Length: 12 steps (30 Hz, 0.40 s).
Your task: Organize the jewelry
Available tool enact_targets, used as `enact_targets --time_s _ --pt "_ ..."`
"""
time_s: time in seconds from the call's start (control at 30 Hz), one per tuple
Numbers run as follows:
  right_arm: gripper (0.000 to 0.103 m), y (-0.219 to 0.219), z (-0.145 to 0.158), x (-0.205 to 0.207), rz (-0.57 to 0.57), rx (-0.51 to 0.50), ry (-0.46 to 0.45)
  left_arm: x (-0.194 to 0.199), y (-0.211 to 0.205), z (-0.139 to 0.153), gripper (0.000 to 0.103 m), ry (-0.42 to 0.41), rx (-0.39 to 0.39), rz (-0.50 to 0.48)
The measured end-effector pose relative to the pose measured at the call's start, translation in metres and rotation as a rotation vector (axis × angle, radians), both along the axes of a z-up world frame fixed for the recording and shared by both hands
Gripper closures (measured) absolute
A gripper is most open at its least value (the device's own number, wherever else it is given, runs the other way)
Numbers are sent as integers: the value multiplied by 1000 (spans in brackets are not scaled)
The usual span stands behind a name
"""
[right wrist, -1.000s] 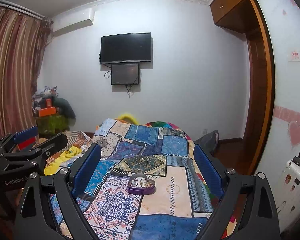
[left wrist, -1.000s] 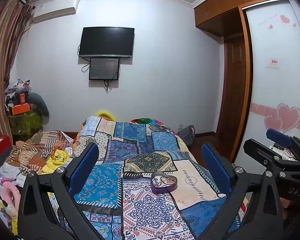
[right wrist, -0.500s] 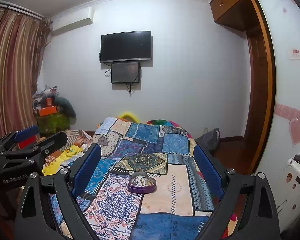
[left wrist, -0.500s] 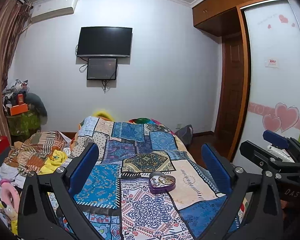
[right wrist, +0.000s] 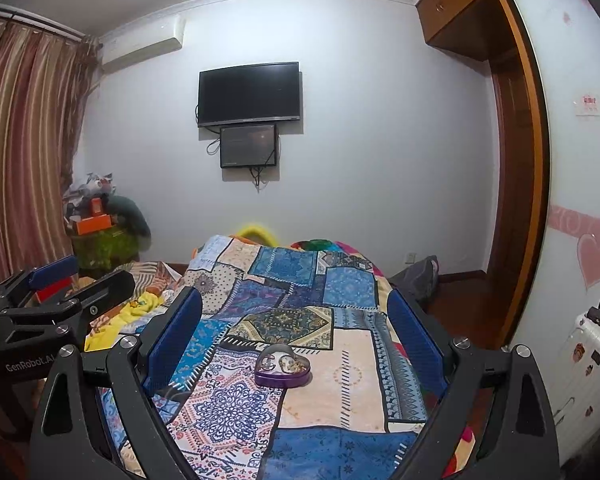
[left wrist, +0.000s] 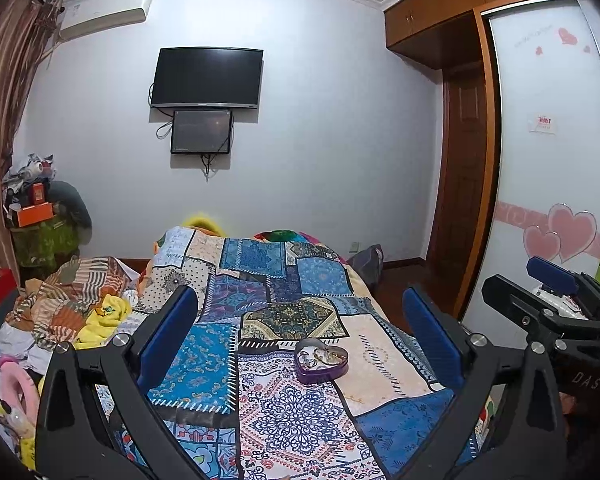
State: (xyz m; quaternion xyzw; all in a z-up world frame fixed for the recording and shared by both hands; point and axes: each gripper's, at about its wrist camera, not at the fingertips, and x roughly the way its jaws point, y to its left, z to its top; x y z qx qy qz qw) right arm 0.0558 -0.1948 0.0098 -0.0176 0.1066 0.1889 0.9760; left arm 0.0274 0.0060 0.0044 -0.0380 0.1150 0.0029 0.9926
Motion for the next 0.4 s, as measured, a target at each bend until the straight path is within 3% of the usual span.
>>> enact_targets --time_s 0.4 --pt "11 2 -4 4 -5 2 18 5 4 -4 1 11 -11 2"
